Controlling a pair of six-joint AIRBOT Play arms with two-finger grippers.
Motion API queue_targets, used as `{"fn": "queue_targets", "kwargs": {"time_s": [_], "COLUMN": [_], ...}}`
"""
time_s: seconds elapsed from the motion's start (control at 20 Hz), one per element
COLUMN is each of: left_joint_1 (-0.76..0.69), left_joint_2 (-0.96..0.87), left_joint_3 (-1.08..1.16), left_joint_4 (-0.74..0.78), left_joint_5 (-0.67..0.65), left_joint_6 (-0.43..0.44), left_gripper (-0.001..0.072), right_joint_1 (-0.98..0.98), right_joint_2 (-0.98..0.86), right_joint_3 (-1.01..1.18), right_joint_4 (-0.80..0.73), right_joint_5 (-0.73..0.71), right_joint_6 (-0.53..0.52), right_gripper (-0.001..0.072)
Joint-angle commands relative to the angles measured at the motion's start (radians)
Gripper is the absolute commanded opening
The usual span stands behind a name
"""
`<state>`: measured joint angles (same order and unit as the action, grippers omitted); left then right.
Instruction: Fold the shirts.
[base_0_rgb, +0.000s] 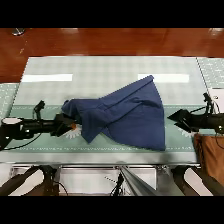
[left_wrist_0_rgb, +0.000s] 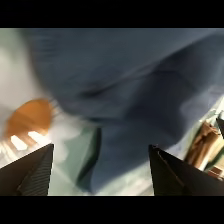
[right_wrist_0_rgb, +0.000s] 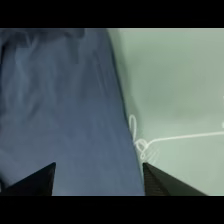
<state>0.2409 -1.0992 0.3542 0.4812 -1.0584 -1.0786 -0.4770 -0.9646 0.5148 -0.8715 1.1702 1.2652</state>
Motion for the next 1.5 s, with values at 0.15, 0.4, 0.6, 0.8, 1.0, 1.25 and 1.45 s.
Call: {"fn": "queue_targets", "kwargs": {"time_s": [0.15,0.4,0.6,0.8,1.0,1.25,1.45], "left_joint_1": [-0.210,-0.208,-0.208,-0.208,-0.208,-0.208,-0.206], "left_joint_2": [0.000,-0.001,0.000,-0.001,-0.001,0.000,0.000], "left_joint_3": [0.004,0.091,0.190,0.232,0.232,0.232,0.239], "left_joint_4": [-0.196,-0.194,-0.193,-0.192,-0.181,-0.175,-0.175], "left_joint_5": [0.348,0.279,0.167,0.133,0.117,0.083,0.042], "left_joint_6": [0.024,0.128,0.128,0.128,0.128,0.128,0.125], "left_gripper": [0.0702,0.0019,0.0019,0.0019,0.0020,0.0020,0.0020], "right_joint_1": [-0.003,-0.003,-0.003,0.045,0.212,0.336,0.461], "right_joint_2": [0.023,0.022,0.022,0.020,-0.044,-0.158,-0.215], "right_joint_3": [-0.058,-0.058,-0.058,-0.097,-0.113,-0.089,0.005], "right_joint_4": [0.025,0.018,-0.153,-0.164,-0.083,0.093,0.231], "right_joint_5": [0.009,0.013,0.072,0.090,0.013,-0.144,-0.174], "right_joint_6": [-0.025,-0.022,0.060,0.084,0.083,0.064,-0.057], "right_gripper": [0.0616,0.0616,0.0616,0.0616,0.0616,0.0615,0.0020]}}
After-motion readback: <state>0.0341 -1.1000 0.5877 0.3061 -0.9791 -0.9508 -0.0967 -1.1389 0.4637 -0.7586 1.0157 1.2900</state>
